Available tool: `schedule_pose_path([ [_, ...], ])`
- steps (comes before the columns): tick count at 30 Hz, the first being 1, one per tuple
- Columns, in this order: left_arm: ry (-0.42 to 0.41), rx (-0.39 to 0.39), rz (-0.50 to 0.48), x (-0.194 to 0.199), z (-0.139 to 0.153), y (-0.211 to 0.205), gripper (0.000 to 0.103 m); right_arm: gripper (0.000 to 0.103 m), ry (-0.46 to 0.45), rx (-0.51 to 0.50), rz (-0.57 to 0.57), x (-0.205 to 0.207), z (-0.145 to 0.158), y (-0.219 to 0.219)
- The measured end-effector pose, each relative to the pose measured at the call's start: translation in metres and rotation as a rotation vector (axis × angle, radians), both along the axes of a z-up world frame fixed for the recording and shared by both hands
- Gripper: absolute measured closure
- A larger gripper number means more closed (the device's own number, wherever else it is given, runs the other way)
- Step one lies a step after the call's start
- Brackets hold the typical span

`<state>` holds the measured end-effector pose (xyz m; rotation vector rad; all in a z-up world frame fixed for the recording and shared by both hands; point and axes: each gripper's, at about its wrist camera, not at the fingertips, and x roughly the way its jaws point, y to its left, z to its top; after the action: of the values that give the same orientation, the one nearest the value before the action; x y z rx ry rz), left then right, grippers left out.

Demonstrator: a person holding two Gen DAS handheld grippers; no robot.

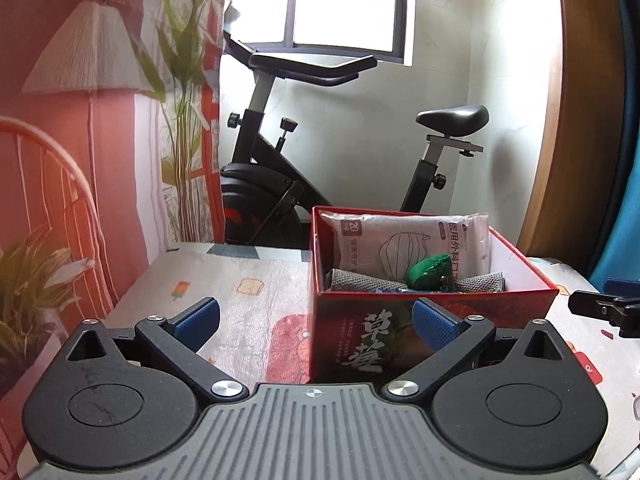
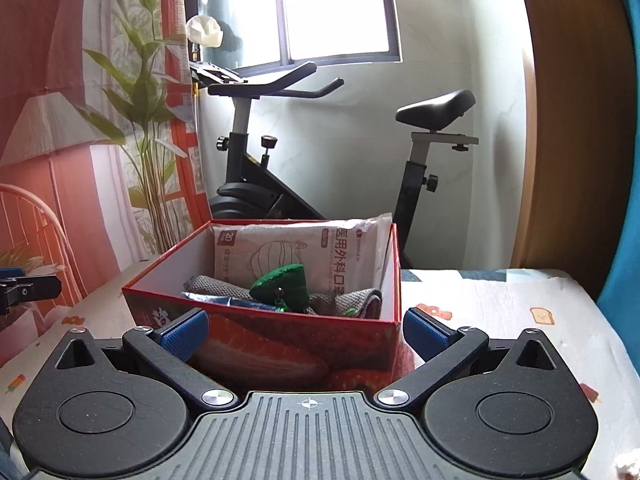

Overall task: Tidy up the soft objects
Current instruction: 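Raise both grippers from the box and move them to the black fabric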

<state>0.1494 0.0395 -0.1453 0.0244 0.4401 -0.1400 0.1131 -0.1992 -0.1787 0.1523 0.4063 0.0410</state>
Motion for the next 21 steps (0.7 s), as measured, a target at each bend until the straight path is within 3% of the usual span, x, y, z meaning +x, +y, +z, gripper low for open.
schedule_pose_path([
  [21, 0.197, -0.002, 0.038, -0.002, -0.069, 0.011, 0.000, 0.001, 0.123, -0.008, 0.062, -0.012, -0.081, 0.031],
])
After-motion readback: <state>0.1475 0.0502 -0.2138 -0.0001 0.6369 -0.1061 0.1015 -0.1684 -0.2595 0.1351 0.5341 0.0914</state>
